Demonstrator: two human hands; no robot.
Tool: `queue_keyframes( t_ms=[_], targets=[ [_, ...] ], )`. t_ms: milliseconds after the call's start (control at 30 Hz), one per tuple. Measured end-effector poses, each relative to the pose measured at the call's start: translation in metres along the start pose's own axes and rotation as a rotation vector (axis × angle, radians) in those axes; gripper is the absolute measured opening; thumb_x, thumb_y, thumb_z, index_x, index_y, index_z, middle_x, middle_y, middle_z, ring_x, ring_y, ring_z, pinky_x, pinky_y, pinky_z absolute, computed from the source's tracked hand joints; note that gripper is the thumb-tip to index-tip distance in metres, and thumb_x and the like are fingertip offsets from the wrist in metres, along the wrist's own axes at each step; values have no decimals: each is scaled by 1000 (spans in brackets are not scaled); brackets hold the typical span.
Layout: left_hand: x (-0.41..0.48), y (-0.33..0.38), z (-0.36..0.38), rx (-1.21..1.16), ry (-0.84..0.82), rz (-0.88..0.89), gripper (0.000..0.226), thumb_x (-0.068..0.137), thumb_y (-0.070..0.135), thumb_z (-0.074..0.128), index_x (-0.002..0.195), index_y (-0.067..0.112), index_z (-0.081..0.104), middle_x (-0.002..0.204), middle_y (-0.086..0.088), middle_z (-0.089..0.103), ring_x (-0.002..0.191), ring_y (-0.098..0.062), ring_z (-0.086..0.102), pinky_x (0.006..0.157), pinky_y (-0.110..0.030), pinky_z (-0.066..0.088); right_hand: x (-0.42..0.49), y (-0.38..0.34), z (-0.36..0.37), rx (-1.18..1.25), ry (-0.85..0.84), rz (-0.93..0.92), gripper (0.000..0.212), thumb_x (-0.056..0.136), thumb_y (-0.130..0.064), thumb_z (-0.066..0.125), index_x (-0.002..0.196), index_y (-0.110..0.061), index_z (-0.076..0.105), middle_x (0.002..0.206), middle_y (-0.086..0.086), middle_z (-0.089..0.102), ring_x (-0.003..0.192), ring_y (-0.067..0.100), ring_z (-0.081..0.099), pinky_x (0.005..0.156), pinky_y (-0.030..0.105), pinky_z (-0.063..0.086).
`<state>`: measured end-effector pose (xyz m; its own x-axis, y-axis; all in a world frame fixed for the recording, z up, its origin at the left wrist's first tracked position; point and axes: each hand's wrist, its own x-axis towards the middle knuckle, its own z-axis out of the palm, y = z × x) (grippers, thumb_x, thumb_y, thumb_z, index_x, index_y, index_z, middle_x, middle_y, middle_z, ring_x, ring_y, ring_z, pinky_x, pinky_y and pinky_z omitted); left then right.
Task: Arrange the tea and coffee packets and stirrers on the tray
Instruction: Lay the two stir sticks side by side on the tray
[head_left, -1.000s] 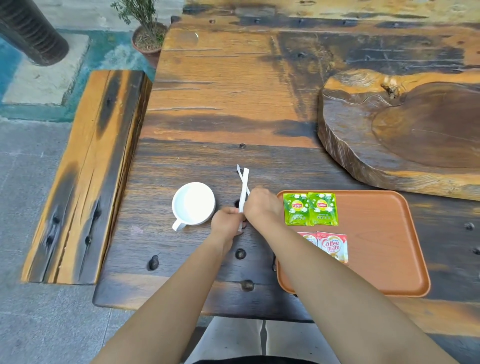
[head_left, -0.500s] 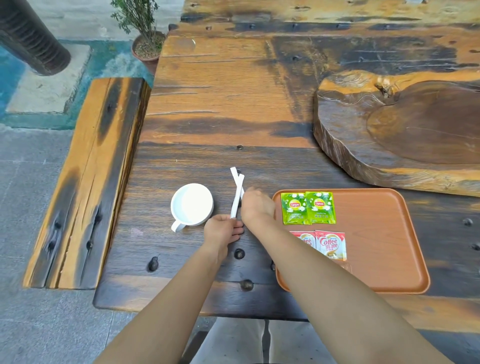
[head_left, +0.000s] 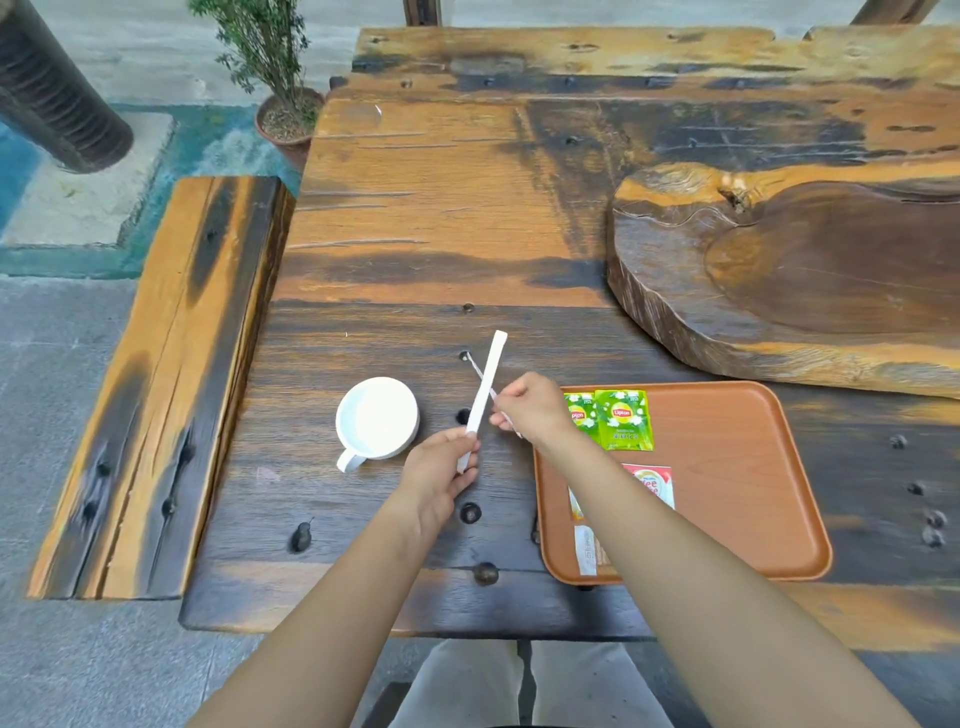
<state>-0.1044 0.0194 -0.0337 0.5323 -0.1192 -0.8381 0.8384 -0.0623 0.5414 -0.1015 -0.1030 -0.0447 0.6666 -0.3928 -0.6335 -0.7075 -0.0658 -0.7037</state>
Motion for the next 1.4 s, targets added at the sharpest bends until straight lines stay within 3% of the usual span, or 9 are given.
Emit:
queue_keyframes(
  t_ms=[200,367,600,700,900,1000,1133,1300,1400],
  targets=[
    [-12,5,4,-24,-142,-29,9,89,10,58,87,18,61,52,11,70,65,-4,57,64,-19,43,-36,15,-44,531,61,62,13,84,2,58,80,-10,57,65,6,58,46,6,53,44,14,42],
    [-29,5,32,47,-305,18,11,87,7,59,84,17,63,54,10,72,54,0,62,63,-18,47,-59,29,-86,765,71,115,19,84,4,58,97,-9,64,59,1,68,52,10,61,54,20,50],
    [-39,-14,85,197,-348,34,14,85,3,62,81,16,61,54,7,71,51,-4,66,55,-17,54,-80,60,-138,845,117,176,14,84,4,57,82,-9,62,54,2,69,44,10,63,44,19,52],
    [-40,-27,106,259,-333,22,14,83,6,65,78,18,62,58,6,70,61,-11,63,61,-20,52,-82,83,-162,811,160,213,15,83,2,59,77,-12,62,47,-4,68,39,4,61,40,15,46],
    [-51,-60,154,353,-298,-1,17,82,2,65,74,14,57,56,5,67,42,-3,61,45,-13,52,-81,130,-207,687,279,282,12,80,3,64,82,-8,65,60,3,66,43,6,60,46,17,49],
    [-49,-75,176,423,-255,31,20,81,0,65,73,14,54,67,-1,59,45,-6,60,44,-14,51,-75,144,-218,537,327,290,14,80,4,65,93,0,65,70,8,60,55,13,55,49,17,46],
    [-42,-91,205,493,-210,42,22,78,-5,65,71,13,54,66,-3,56,56,-14,54,46,-23,52,-65,152,-228,360,334,272,8,81,-1,65,87,-6,64,88,11,61,73,19,55,66,26,45],
    [-36,-103,233,608,-111,85,28,77,-8,62,65,17,52,62,-3,57,48,-11,59,40,-21,53,-54,160,-236,139,322,229,17,82,-6,64,99,-3,65,88,6,59,85,22,56,77,24,41],
    [-35,-111,240,714,-59,110,30,75,-6,62,63,20,52,61,-3,60,49,-15,61,58,-34,60,-50,164,-238,-29,304,199,17,84,-10,62,100,-6,64,85,2,57,83,20,55,71,21,37]
  ],
)
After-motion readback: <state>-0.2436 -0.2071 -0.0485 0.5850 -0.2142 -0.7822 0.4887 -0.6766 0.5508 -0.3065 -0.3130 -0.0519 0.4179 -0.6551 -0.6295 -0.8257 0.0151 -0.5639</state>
